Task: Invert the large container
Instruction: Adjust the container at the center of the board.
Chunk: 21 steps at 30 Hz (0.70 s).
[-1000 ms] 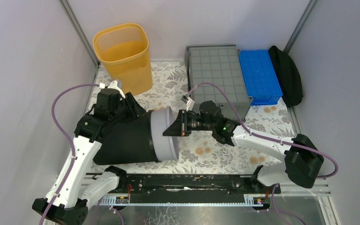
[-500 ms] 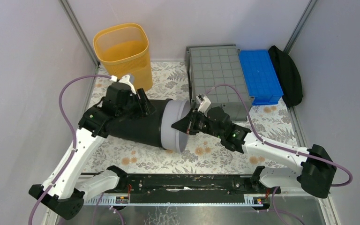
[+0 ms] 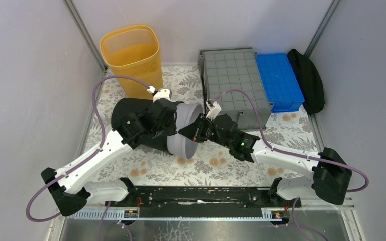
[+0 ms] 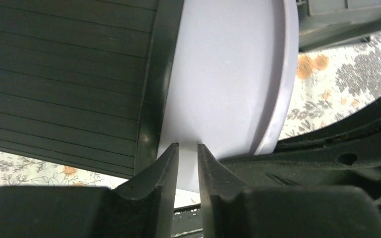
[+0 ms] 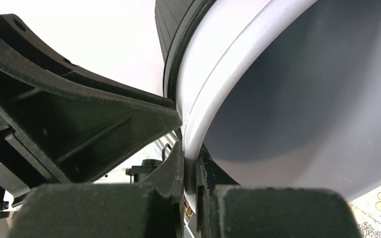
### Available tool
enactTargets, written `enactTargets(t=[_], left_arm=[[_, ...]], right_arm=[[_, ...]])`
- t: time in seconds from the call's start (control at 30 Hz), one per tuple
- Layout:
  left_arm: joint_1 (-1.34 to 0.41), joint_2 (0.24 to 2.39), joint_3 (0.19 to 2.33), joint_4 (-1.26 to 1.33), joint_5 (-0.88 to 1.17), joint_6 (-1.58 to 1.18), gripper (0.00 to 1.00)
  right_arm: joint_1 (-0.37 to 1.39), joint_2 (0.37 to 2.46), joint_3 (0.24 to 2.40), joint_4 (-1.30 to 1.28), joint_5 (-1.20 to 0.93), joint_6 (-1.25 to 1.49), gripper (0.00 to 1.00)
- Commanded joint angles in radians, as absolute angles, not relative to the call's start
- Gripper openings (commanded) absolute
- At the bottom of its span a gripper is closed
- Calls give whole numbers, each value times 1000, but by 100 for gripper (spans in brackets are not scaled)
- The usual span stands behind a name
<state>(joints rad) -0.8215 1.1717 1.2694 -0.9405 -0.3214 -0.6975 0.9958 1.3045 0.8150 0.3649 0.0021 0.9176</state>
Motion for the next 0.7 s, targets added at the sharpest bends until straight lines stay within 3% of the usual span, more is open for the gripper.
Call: enactTargets(t=[0.0,0.13,0.23,0.3,0.53,0.67], left_arm=[[-843,1177,1259,-985,-508,-713,25],[-847,1165,1262,-994,-559,-703,25],[-851,1167,1273,-1002,-581,-691,42],[-856,1173,1276,-1014,-609,-686,46],[-872,1205,1266,-1050,-677,-702,44],[-887,1189,1279,-1062,-696,-708,48]], right_arm=[[1005,1281,871,454,1,939,0],[1005,1272,873,447,-24,953,0],[1005,1273,874,447,-32,960,0],[1006,1267,867,453,-33,965,0],[1006,1254,870,458,-49,970,0],[1007,1256,859,458,-46,971,0]])
